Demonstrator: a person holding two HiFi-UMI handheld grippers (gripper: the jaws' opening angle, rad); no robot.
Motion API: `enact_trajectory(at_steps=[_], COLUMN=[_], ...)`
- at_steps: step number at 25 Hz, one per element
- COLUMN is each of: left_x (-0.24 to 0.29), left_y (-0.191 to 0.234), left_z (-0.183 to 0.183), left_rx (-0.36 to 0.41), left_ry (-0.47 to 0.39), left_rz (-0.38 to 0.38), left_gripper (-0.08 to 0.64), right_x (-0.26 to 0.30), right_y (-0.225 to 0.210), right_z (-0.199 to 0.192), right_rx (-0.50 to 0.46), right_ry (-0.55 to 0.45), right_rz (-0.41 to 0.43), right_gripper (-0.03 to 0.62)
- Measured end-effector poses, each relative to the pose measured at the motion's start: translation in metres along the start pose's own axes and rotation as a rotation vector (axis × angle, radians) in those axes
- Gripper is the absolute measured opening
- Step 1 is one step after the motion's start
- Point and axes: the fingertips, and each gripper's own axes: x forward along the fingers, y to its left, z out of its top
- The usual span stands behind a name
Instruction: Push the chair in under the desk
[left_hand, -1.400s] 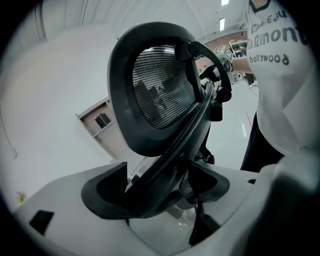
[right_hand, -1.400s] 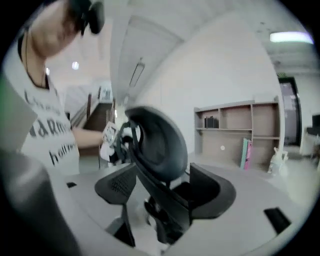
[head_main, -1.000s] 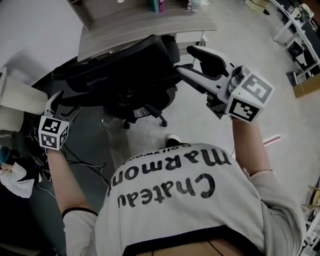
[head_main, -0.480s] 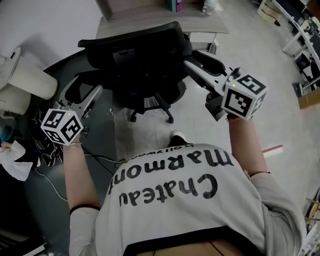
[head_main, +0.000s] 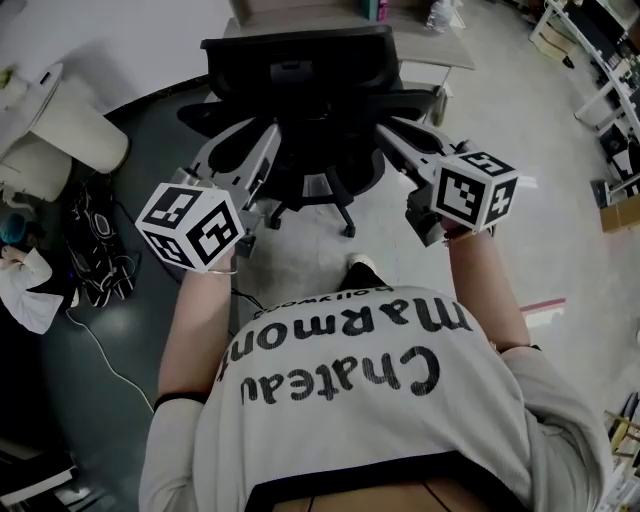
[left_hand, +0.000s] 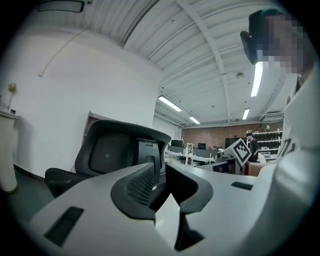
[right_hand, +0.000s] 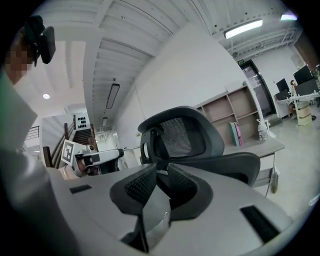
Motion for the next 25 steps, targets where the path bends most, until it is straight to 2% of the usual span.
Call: enact_trajectory(at_steps=[7, 14, 20, 25], left_x=[-0.002, -0.017, -0.027, -0.024], left_y=[-0.022, -0.024, -0.017, -0.013], left_z=[-0.003, -0.020, -0.030, -0.031], left_rx=[-0.034, -0.050, -0.080, -0.093], left_ry=[-0.038, -0.035, -0.037, -0.033], left_rz=[0.055, 0.121, 0.171, 0.217], left_gripper=[0.030, 0.028, 0.028, 0.028], right_x=[0.008, 0.001, 0.001, 0.004], right_y=[0.030, 0.045, 0.042, 0.031], right_z=[-0.008, -0.002, -0.011, -0.001], right_rx=[-0.023, -0.073, -0.115, -0.099], right_ry=[-0.026, -0.102, -0.070, -0.067], right_rz=[0.015, -0.003, -0.016, 0.010], right_gripper=[0.006, 0.006, 0.006, 0.005])
